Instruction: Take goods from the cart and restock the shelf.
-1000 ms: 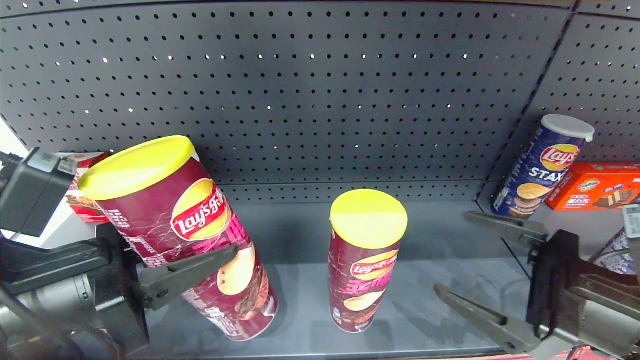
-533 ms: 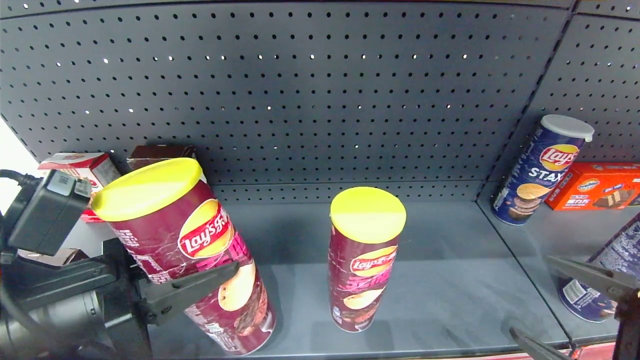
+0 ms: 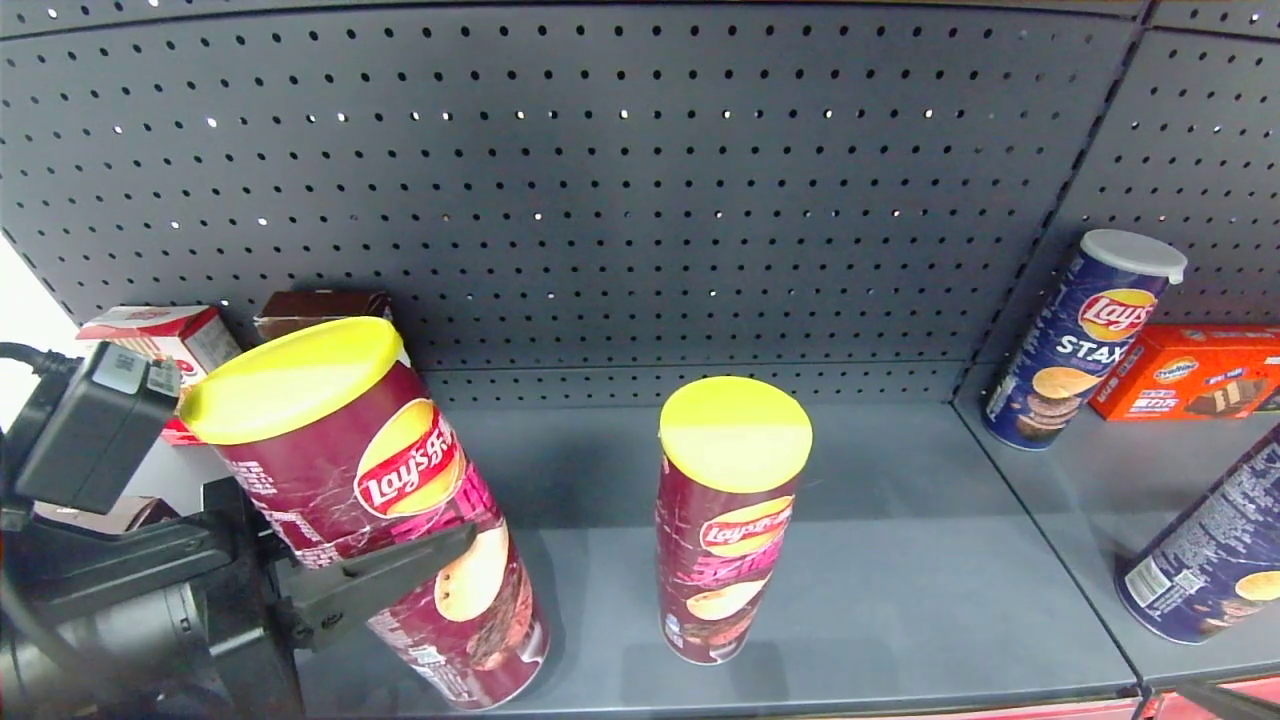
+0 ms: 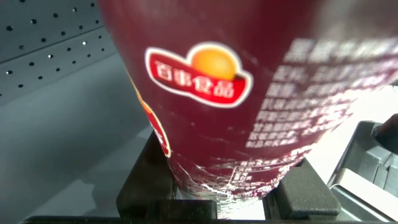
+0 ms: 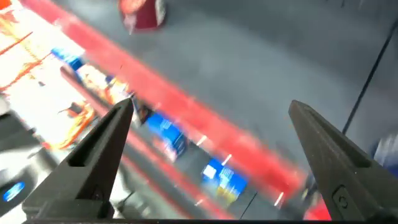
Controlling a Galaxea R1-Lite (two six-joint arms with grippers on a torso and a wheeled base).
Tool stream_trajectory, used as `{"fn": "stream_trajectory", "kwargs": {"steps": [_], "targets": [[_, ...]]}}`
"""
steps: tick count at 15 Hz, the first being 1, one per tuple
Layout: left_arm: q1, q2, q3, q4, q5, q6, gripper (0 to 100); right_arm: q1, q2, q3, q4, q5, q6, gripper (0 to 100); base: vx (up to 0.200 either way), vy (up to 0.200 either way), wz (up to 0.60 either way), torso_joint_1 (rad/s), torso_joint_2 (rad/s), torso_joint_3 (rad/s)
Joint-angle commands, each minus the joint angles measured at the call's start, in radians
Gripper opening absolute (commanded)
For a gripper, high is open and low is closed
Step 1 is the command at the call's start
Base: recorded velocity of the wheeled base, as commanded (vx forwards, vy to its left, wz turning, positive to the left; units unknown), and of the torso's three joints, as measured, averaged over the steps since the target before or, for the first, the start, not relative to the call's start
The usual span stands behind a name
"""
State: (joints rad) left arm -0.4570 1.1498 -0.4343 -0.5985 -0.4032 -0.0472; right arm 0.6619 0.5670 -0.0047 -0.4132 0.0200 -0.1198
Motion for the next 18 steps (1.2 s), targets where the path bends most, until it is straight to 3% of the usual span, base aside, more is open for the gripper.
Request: {"fn": "stream_trajectory", "kwargs": {"steps": [1, 2, 4, 15, 18], "targets": [[0.0, -0.005, 0.006, 0.0, 0.0, 0.0, 0, 0.002, -0.345, 0.002, 0.283, 0.012, 0.069, 100, 0.0, 0.0, 0.0, 0.0, 0.0, 0.0], [0.0, -0.013, 0.006, 0.0, 0.0, -0.002, 0, 0.004, -0.458, -0.011, 0.402, 0.038, 0.078, 100, 0.0, 0.0, 0.0, 0.0, 0.0, 0.0], [-0.002, -0.015, -0.001, 0.0, -0.002, -0.002, 0, -0.001, -0.549, -0.043, 0.465, 0.089, 0.092, 100, 0.0, 0.0, 0.0, 0.0, 0.0, 0.0], [-0.005, -0.019, -0.006, -0.001, -0.006, 0.0, 0, -0.028, -0.567, -0.041, 0.459, 0.092, 0.103, 100, 0.0, 0.0, 0.0, 0.0, 0.0, 0.0], [-0.003, -0.022, -0.001, 0.0, -0.008, 0.0, 0, -0.082, -0.567, -0.041, 0.458, 0.044, 0.103, 100, 0.0, 0.0, 0.0, 0.0, 0.0, 0.0]]}}
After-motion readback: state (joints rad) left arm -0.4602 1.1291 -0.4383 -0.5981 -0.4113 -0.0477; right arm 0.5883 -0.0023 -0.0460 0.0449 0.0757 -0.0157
